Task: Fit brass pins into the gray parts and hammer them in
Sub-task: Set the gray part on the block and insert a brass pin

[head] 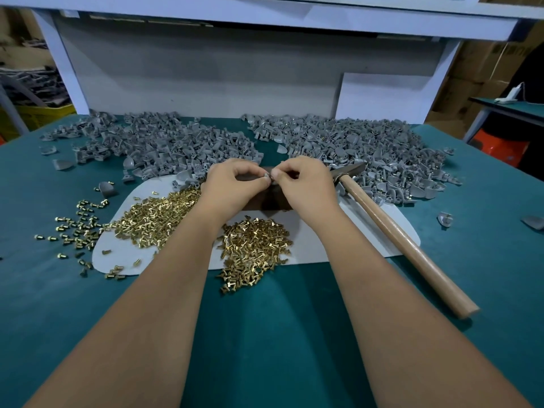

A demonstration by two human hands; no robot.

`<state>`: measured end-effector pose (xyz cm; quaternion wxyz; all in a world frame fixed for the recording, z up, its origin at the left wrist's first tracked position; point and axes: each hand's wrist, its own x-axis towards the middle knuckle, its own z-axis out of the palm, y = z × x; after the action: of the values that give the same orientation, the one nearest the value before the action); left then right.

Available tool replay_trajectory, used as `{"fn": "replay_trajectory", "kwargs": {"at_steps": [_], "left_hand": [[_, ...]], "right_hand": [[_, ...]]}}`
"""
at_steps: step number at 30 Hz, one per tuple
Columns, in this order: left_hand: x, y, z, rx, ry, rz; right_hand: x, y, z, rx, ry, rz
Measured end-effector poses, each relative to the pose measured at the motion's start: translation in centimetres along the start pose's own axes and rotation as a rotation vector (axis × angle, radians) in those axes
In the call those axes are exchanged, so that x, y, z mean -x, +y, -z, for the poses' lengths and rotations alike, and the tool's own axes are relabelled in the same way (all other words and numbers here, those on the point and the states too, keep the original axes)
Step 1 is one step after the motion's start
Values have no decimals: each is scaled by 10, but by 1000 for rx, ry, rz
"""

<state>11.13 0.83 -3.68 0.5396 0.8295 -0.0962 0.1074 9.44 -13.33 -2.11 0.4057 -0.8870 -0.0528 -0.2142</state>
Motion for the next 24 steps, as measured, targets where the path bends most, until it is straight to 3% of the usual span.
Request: {"fn": "replay_trajectory", "kwargs": {"at_steps": [6, 15, 24], "left_hand": [[0, 1, 1, 5, -23, 13], [-1, 2, 3, -68, -30, -69], [1, 1, 1, -45, -30, -49]], "right_hand": [[-5, 0, 9, -315, 17, -170], [-8, 0, 2, -12, -32, -53], [-4, -4, -11, 189, 58, 46]]}}
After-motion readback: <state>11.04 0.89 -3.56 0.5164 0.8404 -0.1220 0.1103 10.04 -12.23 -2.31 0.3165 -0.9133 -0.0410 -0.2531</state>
